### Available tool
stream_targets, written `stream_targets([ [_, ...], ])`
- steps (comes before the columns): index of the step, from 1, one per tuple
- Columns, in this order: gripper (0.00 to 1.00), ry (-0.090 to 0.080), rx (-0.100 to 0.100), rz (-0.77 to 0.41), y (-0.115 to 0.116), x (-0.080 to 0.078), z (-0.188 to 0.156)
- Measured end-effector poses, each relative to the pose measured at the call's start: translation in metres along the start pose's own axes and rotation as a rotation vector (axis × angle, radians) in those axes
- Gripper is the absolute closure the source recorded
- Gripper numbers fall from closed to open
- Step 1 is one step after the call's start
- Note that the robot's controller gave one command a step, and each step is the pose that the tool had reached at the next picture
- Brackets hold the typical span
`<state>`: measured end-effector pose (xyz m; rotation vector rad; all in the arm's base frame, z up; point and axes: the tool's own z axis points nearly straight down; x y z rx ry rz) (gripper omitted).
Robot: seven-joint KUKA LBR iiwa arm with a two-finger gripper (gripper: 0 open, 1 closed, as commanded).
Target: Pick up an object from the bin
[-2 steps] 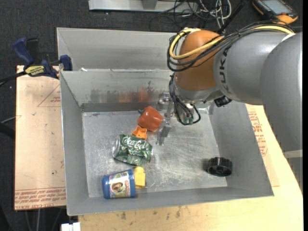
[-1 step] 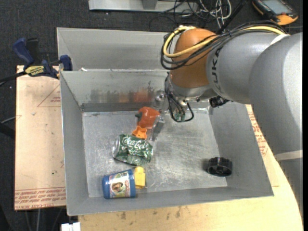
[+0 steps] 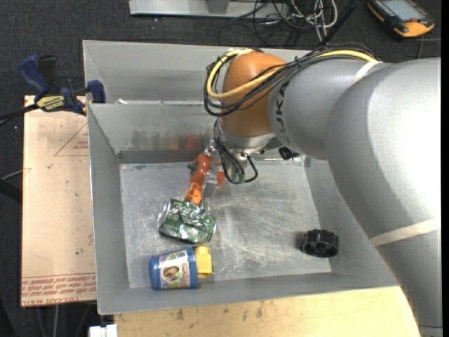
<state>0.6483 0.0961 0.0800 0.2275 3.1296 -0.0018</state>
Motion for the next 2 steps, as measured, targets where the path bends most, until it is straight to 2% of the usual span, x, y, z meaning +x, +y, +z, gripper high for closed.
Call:
stream_targets([
  [1, 1.00, 0.000, 0.000, 0.000, 0.000, 0.000, 0.000],
  [2, 1.00, -0.005, -0.004, -0.022, 0.016, -0.001, -0.157],
])
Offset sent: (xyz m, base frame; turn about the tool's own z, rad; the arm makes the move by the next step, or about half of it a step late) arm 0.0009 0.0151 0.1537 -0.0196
